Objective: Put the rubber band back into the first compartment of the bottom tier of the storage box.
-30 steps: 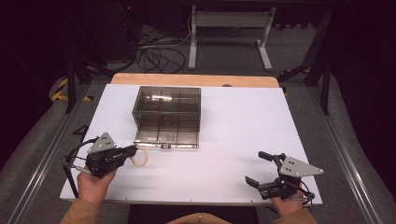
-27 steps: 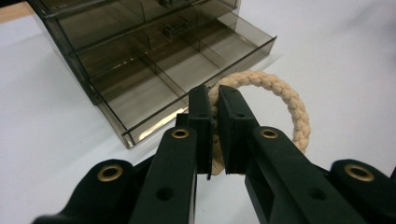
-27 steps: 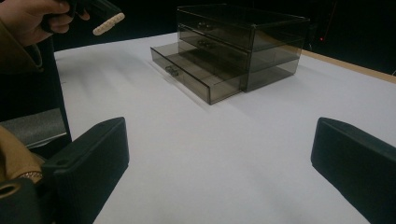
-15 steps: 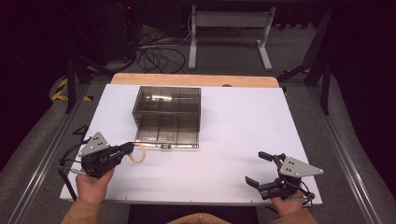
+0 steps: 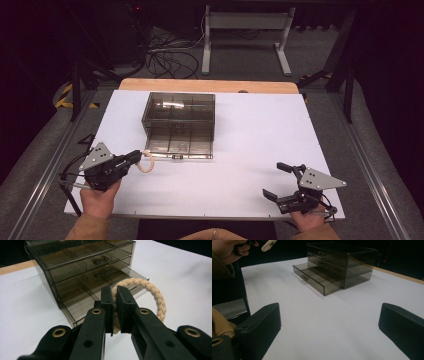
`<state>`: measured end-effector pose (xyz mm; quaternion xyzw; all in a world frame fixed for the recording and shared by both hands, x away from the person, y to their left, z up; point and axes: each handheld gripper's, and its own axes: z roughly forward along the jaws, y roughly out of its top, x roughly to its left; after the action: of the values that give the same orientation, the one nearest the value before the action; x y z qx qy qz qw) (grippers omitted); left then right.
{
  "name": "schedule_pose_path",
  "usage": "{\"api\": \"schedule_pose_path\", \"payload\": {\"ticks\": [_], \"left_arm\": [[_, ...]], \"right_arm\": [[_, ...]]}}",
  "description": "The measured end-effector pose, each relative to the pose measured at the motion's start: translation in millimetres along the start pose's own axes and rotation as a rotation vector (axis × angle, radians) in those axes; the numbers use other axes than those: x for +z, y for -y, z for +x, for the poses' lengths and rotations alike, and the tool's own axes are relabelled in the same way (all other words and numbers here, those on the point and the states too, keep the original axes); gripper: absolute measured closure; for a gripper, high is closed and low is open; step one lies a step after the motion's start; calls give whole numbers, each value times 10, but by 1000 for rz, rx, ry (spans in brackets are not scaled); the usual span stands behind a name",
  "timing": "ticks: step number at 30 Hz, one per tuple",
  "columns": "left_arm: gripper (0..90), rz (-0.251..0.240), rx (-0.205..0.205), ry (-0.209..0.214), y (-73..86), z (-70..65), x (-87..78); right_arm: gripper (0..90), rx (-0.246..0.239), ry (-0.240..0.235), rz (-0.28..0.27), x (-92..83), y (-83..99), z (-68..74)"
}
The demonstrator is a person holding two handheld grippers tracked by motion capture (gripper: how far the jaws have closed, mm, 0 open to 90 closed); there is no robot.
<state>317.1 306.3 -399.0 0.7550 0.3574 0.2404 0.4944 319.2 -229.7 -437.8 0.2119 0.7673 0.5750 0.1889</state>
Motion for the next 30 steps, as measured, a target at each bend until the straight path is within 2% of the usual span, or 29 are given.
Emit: {"api": "schedule_pose_path", "payload": {"ticks": [6,15,20,26,30], "left_arm": [[841,-8,-3,1,-1,-2,-9],[840,-12,28,-4,-84,-23,8],[840,-19,33,-10,-159,-22,42],[839,-9,23,-12,-224,10,115],[839,-1,32,-21,-267,38,164]], "right_arm": [[47,-1,-1,1,3,0,1],[47,-3,-1,3,11,-2,5],[47,-1,-3,3,15,-1,6],[47,0,-1,3,13,0,4],[47,2,-3,2,14,1,2]]}}
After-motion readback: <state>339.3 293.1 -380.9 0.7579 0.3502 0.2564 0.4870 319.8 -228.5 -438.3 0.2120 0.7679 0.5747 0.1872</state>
